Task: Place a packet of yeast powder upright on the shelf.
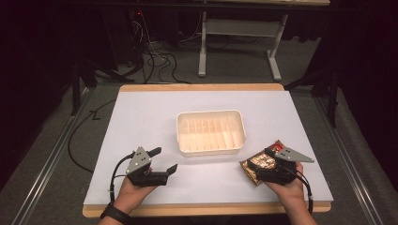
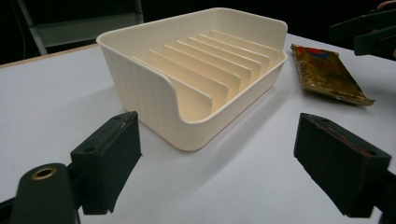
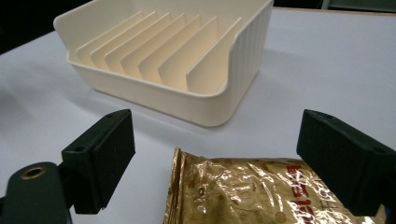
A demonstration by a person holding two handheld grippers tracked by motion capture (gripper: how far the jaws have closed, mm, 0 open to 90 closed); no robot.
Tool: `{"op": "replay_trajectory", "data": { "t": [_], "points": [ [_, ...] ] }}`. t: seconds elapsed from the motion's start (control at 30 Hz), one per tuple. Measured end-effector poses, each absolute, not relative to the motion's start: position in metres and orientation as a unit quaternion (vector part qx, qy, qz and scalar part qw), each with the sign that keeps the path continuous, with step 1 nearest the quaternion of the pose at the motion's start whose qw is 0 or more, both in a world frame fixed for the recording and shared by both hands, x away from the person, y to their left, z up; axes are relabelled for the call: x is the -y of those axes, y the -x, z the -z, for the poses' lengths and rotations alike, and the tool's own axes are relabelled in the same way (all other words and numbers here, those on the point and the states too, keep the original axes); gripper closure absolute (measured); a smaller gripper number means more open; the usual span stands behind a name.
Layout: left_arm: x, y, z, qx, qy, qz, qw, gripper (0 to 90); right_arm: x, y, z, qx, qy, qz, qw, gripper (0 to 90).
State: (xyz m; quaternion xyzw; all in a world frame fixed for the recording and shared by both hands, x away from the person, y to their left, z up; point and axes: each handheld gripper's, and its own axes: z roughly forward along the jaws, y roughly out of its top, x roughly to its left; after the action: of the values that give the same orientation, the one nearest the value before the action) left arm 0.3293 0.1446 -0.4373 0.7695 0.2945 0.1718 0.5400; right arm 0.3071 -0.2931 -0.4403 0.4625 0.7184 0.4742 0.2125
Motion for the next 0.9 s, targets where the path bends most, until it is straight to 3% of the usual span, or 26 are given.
{"op": "replay_trajectory", "data": {
  "t": [0.9],
  "points": [
    [-0.139,-0.329,0.440,-0.287,-0.781,-0.179,0.525,15.3,0.335,-0.317,0.451,-0.696,-0.505,-0.464,0.213,15.8]
  ]
}}
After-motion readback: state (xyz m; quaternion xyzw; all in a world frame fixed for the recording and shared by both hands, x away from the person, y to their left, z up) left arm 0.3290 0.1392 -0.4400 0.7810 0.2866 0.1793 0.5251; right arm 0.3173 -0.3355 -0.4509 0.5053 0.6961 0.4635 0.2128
